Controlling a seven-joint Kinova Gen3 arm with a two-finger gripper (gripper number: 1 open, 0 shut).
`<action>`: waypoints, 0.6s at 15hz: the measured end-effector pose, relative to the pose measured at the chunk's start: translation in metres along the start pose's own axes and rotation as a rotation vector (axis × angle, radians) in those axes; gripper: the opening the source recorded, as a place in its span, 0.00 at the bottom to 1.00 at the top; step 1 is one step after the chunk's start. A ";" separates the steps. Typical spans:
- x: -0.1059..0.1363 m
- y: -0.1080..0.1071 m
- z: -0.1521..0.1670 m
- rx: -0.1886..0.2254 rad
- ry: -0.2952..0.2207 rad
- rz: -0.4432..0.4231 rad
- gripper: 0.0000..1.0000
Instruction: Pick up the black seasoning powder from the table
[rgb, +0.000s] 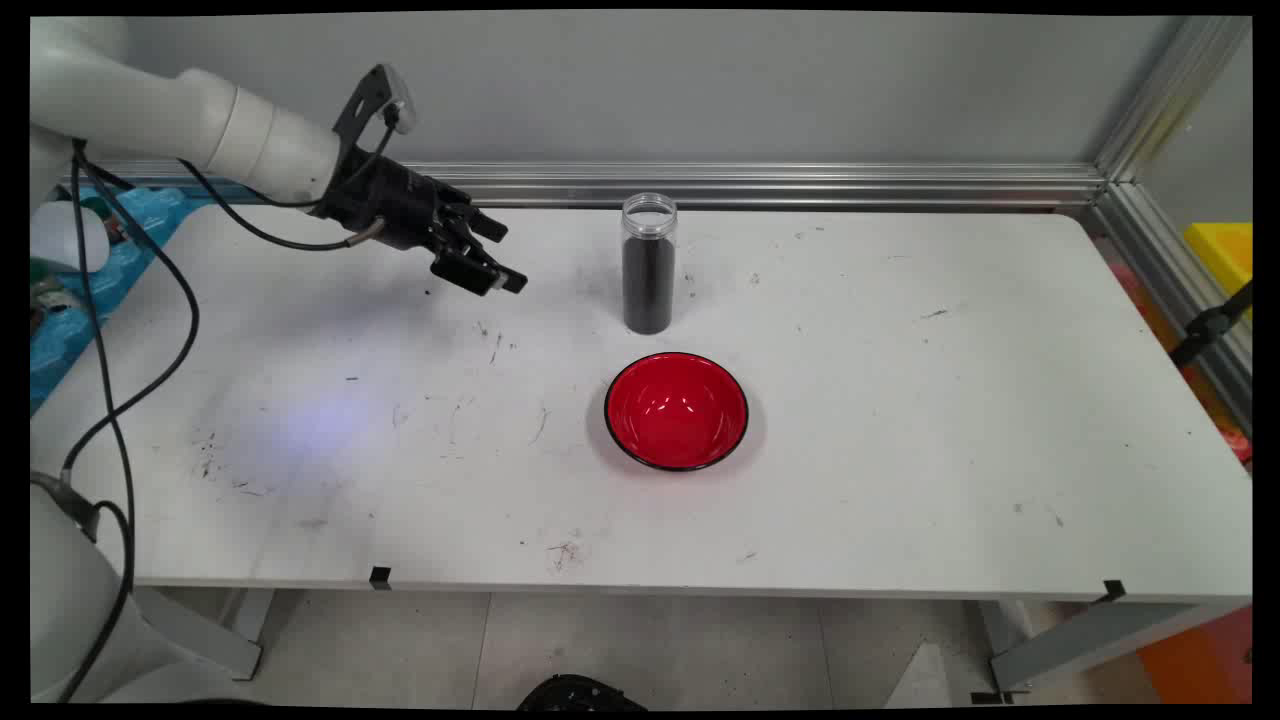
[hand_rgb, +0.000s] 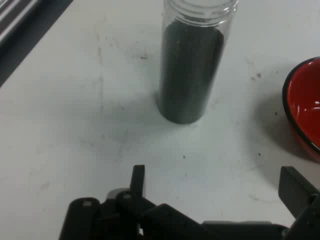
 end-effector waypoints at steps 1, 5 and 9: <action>0.000 0.000 0.003 0.003 0.007 0.007 1.00; -0.001 0.000 0.015 0.012 0.029 0.043 1.00; -0.005 -0.003 0.032 0.008 0.038 0.079 1.00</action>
